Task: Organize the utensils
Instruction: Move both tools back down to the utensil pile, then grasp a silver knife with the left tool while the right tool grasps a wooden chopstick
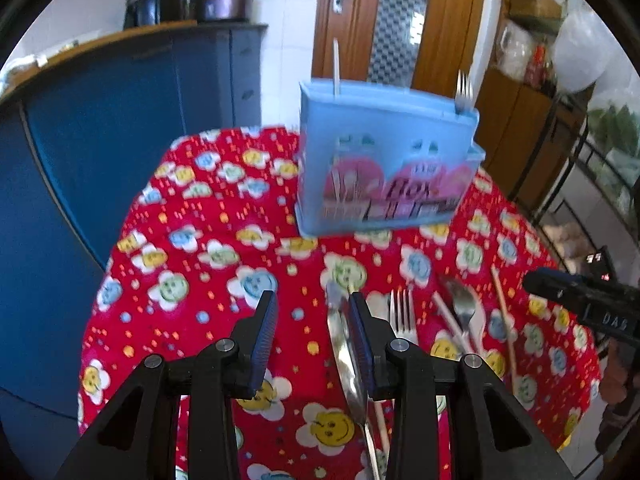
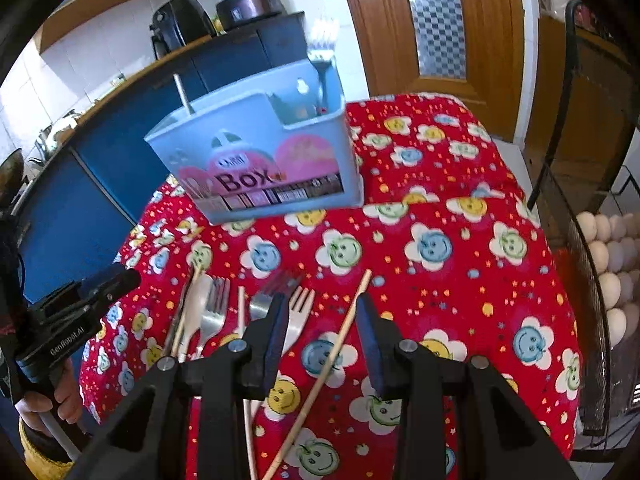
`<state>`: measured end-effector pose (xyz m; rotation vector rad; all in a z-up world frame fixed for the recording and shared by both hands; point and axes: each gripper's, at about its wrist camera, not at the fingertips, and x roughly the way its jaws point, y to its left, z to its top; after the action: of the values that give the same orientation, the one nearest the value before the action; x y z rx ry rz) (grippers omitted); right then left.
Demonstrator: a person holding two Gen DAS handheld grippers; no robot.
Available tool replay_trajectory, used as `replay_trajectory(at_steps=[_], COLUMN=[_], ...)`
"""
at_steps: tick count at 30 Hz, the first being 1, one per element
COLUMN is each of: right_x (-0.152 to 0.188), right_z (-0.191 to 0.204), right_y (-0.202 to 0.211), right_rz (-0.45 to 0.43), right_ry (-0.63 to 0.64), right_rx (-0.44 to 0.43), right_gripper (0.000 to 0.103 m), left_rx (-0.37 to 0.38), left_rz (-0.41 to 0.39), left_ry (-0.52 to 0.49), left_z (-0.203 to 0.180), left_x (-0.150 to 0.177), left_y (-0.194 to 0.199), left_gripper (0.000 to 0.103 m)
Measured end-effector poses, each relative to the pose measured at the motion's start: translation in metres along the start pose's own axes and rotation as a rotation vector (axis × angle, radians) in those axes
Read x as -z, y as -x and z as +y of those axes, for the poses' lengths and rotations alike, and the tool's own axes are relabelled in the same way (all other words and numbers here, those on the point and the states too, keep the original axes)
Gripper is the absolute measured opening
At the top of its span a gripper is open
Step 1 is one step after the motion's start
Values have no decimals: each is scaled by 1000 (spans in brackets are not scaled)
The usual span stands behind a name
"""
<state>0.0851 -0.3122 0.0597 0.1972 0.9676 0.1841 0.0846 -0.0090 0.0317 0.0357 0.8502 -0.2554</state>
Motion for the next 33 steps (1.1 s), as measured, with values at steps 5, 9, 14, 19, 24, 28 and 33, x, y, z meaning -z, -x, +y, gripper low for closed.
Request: replay_trajectory(at_steps=[5, 9, 14, 19, 24, 28, 33], right_x=[4, 5, 6, 7, 4, 1, -4], right_z=[-5, -8, -10, -12, -16, -18, -18], right_y=[-12, -20, -30, -38, -42, -45, -49], right_rz=[38, 60, 95, 115, 119, 125, 130], right_ry=[-12, -12, -6, -7, -15, -22, -18], right_rx=[12, 14, 18, 15, 2, -3, -1], right_gripper=[38, 38, 38, 37, 34, 30, 25], left_rx=[6, 17, 32, 34, 54, 69, 73], left_rz=[59, 104, 146, 146, 142, 141, 146], left_ry=[-6, 9, 5, 10, 15, 21, 6], left_z=[-2, 0, -2, -2, -5, -6, -9], left_x=[9, 14, 20, 19, 17, 15, 11], left_y=[-19, -33, -45, -50, -54, -57, -61], left_gripper=[37, 38, 38, 44, 46, 46, 36])
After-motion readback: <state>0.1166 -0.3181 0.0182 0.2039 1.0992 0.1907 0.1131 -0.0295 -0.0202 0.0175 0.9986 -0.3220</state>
